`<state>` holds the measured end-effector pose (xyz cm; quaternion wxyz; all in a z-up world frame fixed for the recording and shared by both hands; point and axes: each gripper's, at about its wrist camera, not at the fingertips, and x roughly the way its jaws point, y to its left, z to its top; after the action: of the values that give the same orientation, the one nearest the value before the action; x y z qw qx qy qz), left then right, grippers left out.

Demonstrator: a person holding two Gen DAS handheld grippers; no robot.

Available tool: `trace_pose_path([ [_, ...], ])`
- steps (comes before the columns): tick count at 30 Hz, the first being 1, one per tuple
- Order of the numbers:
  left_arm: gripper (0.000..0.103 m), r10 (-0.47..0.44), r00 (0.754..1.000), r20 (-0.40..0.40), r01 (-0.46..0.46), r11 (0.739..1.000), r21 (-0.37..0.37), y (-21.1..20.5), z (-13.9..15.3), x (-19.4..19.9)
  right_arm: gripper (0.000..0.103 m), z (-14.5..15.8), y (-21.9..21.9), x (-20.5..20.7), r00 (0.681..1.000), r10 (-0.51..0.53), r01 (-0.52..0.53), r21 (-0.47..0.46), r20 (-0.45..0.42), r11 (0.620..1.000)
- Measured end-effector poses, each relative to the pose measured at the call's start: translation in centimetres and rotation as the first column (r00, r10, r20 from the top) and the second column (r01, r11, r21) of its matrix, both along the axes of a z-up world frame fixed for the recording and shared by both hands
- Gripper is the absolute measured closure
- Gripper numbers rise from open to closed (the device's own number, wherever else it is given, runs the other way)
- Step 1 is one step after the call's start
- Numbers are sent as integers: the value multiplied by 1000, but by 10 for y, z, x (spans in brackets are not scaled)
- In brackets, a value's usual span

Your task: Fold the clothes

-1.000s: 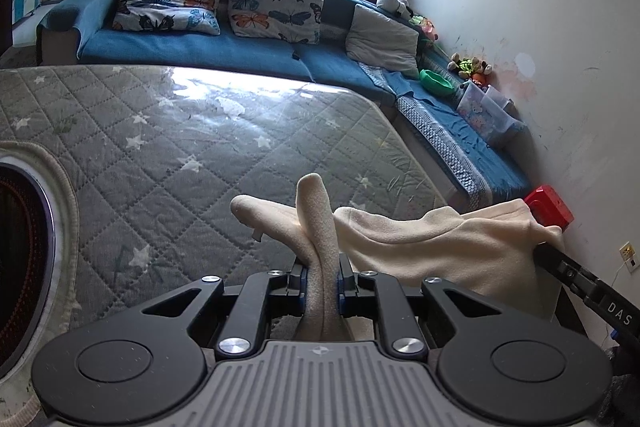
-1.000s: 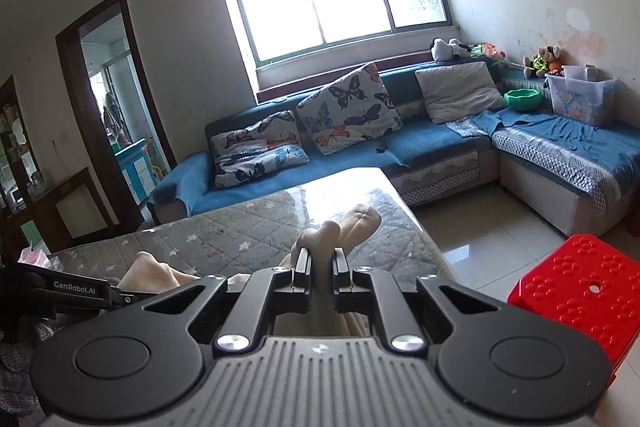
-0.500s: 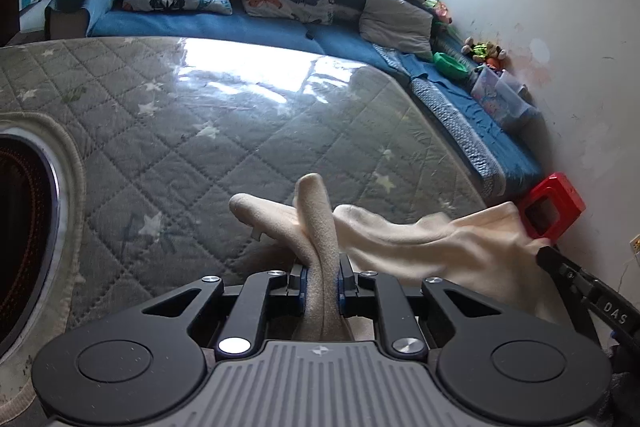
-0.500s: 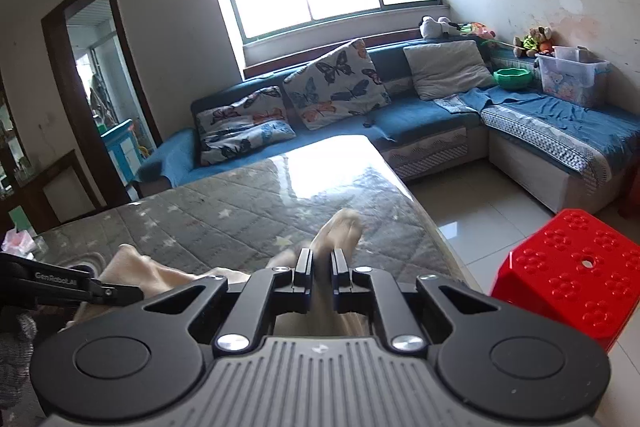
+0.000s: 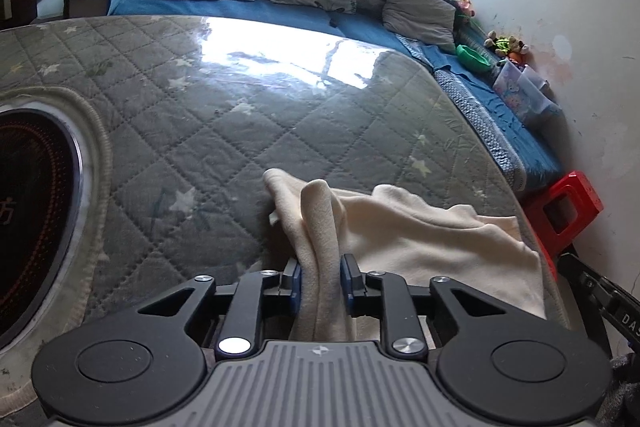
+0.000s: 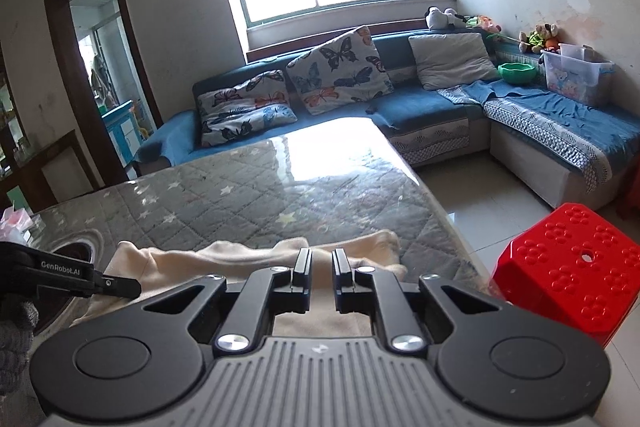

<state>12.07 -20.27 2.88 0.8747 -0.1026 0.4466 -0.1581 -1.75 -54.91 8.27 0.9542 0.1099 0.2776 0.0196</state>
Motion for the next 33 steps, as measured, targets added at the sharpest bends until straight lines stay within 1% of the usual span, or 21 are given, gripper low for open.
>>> trace_pose_path([
  [2, 71, 5, 1000, 1, -5, 1000, 8, 3, -1, -1, 87, -2, 2, -1, 1000, 8, -8, -1, -7, 1000],
  [3, 68, 8, 1000, 3, -8, 1000, 14, 4, -2, -2, 81, -2, 4, -2, 1000, 10, -10, -4, -9, 1000],
  [5, 68, 10, 1000, 9, -10, 1000, 25, 7, -3, -4, 78, -4, 7, -3, 1000, 15, -15, -6, -13, 1000],
  [6, 64, 12, 1000, 11, -12, 999, 30, 9, -4, -5, 75, -5, 9, -4, 1000, 18, -18, -7, -17, 1000],
  [7, 61, 14, 1000, 13, -14, 999, 31, 11, -4, -7, 67, -6, 11, -5, 1000, 21, -21, -9, -20, 1000],
  [8, 60, 14, 1000, 15, -14, 999, 30, 13, -4, -8, 63, -8, 13, -7, 999, 24, -24, -17, -21, 1000],
  [9, 58, 14, 1000, 18, -14, 999, 32, 15, -4, -10, 56, -9, 16, -8, 999, 27, -27, -25, -23, 999],
  [11, 55, 14, 1000, 28, -15, 999, 39, 19, -4, -14, 51, -11, 21, -11, 999, 33, -34, -41, -26, 999],
  [13, 49, 12, 999, 38, -13, 999, 47, 22, -3, -19, 41, -13, 27, -14, 999, 40, -42, -48, -31, 998],
  [14, 48, 10, 999, 43, -13, 999, 50, 24, -3, -21, 39, -14, 30, -16, 998, 43, -45, -48, -34, 998],
  [17, 41, 10, 998, 55, -14, 998, 58, 30, -3, -28, 29, -15, 37, -20, 998, 44, -46, -56, -35, 997],
  [18, 37, 13, 998, 60, -16, 998, 62, 32, -2, -31, 22, -16, 39, -22, 998, 44, -46, -57, -36, 997],
  [19, 35, 15, 998, 66, -20, 998, 67, 34, -2, -34, 19, -16, 40, -23, 998, 43, -46, -59, -36, 997],
  [20, 34, 17, 997, 73, -23, 997, 71, 36, -2, -36, 19, -17, 42, -25, 998, 43, -46, -61, -37, 997],
  [21, 30, 19, 997, 79, -25, 997, 74, 38, -2, -39, 18, -17, 46, -28, 998, 44, -47, -69, -37, 997],
  [23, 25, 24, 995, 92, -31, 996, 79, 43, -1, -44, 12, -17, 51, -31, 998, 42, -45, -80, -41, 996],
  [25, 20, 25, 994, 104, -34, 996, 87, 47, 0, -50, 11, -17, 55, -34, 998, 38, -41, -90, -40, 995],
  [26, 19, 23, 994, 110, -34, 995, 91, 49, 0, -52, 10, -16, 57, -35, 999, 32, -36, -95, -37, 995],
  [28, 16, 16, 992, 124, -29, 994, 103, 51, 1, -59, 4, -16, 62, -39, 999, 21, -24, -104, -32, 994],
  [32, 11, -10, 988, 153, -10, 992, 127, 52, 3, -71, 0, -15, 71, -46, 1000, 4, -7, -120, -23, 993],
  [33, 7, -16, 987, 157, -5, 991, 130, 51, 3, -74, 0, -16, 71, -48, 1000, -4, 1, -124, -23, 992],
])
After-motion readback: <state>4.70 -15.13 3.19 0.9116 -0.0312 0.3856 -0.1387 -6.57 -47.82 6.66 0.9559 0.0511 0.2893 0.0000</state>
